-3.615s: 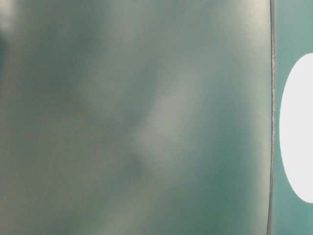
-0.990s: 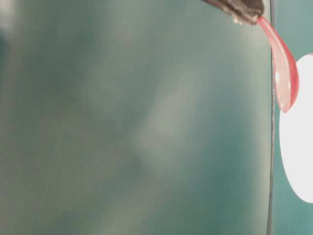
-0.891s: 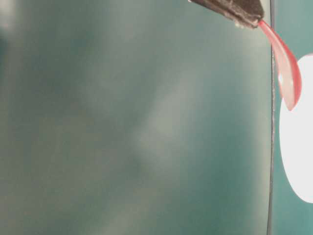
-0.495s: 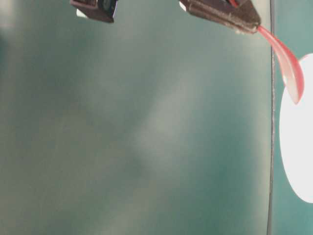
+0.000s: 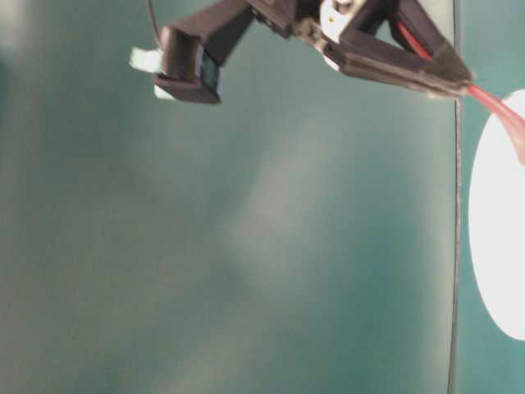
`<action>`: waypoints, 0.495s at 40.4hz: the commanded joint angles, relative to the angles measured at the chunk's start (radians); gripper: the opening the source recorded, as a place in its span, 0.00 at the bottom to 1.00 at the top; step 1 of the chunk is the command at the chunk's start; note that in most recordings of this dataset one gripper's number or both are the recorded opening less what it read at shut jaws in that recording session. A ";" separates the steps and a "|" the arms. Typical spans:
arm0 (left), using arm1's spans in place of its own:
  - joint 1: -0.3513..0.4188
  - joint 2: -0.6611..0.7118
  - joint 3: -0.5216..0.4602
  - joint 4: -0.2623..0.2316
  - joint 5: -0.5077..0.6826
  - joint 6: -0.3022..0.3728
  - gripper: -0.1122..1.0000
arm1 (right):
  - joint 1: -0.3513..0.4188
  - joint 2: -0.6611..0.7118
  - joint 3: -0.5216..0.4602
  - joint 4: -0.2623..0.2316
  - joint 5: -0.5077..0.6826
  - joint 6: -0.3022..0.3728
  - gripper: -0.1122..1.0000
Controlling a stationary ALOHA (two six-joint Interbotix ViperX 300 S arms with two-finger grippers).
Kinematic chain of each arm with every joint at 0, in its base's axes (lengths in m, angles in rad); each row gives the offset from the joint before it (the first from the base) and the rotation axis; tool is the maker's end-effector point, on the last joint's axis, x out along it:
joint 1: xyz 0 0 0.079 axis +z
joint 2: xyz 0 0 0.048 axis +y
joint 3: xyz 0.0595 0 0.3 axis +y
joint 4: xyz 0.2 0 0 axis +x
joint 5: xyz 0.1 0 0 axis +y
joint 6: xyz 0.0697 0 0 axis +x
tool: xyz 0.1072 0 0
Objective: Scoop the yellow hexagonal prism block from the bowl with a spoon using the right arm.
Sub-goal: 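Lower the spoon bowl into the white bowl beside the yellow block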
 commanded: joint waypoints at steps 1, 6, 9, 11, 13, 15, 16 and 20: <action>0.003 0.006 -0.026 0.003 -0.005 -0.002 0.09 | -0.008 0.017 -0.038 -0.006 0.011 0.002 0.31; 0.003 0.006 -0.026 0.003 -0.006 -0.002 0.09 | -0.009 0.046 -0.055 -0.014 0.012 0.002 0.31; 0.003 0.005 -0.026 0.003 -0.005 -0.002 0.09 | -0.009 0.057 -0.061 -0.018 0.014 0.002 0.31; 0.003 0.005 -0.026 0.003 -0.005 -0.002 0.09 | -0.009 0.060 -0.064 -0.018 0.014 0.002 0.31; 0.003 0.003 -0.026 0.003 -0.005 -0.002 0.09 | -0.009 0.061 -0.064 -0.018 0.014 0.002 0.31; 0.003 0.003 -0.026 0.003 -0.005 -0.002 0.09 | -0.012 0.061 -0.066 -0.018 0.014 0.002 0.31; 0.003 0.003 -0.026 0.003 -0.005 -0.002 0.09 | -0.012 0.061 -0.064 -0.018 0.014 0.002 0.31; 0.003 0.003 -0.026 0.003 -0.005 -0.002 0.09 | -0.020 0.061 -0.063 -0.018 0.018 0.003 0.31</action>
